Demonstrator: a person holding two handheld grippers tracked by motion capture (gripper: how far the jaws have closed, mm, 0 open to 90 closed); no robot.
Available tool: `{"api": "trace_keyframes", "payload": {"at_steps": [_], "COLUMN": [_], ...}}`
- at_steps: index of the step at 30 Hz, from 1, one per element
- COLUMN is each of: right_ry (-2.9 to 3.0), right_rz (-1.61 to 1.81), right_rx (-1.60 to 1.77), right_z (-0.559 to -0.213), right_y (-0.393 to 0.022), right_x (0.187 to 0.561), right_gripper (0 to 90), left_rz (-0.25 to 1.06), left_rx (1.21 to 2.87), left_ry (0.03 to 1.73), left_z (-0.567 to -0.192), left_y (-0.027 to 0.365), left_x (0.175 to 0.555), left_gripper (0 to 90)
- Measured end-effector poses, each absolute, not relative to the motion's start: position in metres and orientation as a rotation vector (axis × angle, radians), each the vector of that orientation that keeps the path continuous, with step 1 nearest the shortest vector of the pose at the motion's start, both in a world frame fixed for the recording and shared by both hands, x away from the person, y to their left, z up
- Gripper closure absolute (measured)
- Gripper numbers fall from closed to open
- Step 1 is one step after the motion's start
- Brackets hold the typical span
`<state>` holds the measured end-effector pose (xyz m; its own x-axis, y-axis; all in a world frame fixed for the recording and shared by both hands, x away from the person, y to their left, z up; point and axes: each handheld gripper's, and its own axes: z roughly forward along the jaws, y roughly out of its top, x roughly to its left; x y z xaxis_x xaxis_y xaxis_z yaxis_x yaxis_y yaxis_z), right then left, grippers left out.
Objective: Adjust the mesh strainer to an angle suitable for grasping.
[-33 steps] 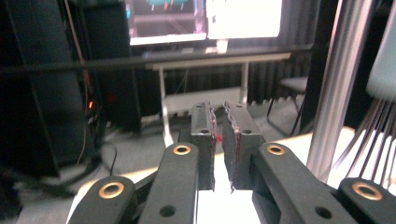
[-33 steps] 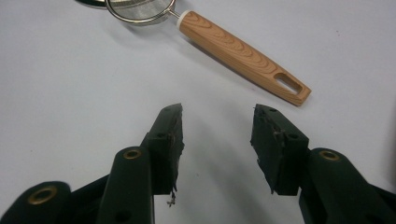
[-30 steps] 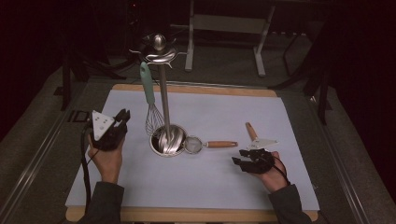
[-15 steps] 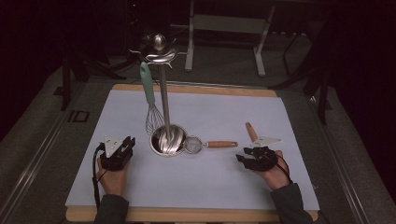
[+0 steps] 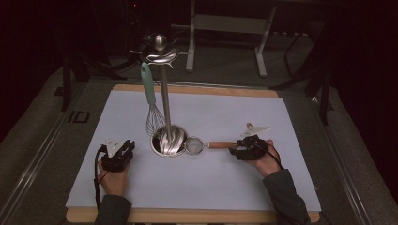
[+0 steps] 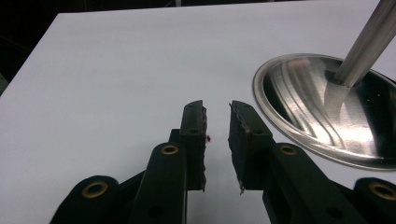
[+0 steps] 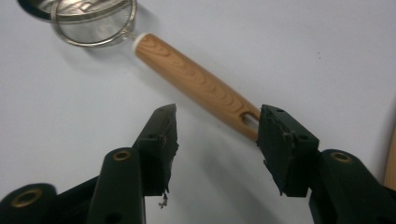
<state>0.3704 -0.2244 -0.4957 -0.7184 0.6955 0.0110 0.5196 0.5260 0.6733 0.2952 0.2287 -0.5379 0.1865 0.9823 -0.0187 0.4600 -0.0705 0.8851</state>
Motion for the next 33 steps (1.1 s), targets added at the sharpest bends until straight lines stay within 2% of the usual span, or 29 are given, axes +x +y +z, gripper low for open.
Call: {"api": "trace_keyframes", "payload": {"at_steps": [13, 23, 25, 27, 31, 33], "right_ry": [2.6, 2.669, 2.673, 2.69, 2.678, 2.671], "right_rz": [0.869, 0.769, 0.759, 0.791, 0.81, 0.818], "right_rx": [0.963, 0.86, 0.852, 0.877, 0.913, 0.923], "right_z": [-0.507, -0.515, -0.517, -0.517, -0.517, -0.517], "right_y": [-0.206, -0.185, -0.183, -0.184, -0.187, -0.188], "right_x": [0.395, 0.406, 0.408, 0.409, 0.407, 0.404], "right_gripper": [36.4, 36.4, 39.4, 47.0, 51.4, 56.5], "left_rz": [0.806, 0.801, 0.8, 0.799, 0.8, 0.8], "left_rx": [1.659, 1.661, 1.661, 1.662, 1.663, 1.664], "left_ry": [1.394, 1.395, 1.395, 1.395, 1.395, 1.395], "left_z": [-0.538, -0.538, -0.538, -0.538, -0.538, -0.538], "left_y": [0.228, 0.229, 0.229, 0.229, 0.229, 0.229], "left_x": [0.296, 0.297, 0.297, 0.297, 0.297, 0.297], "left_gripper": [74.9, 74.8, 74.8, 74.5, 74.4, 74.4]}}
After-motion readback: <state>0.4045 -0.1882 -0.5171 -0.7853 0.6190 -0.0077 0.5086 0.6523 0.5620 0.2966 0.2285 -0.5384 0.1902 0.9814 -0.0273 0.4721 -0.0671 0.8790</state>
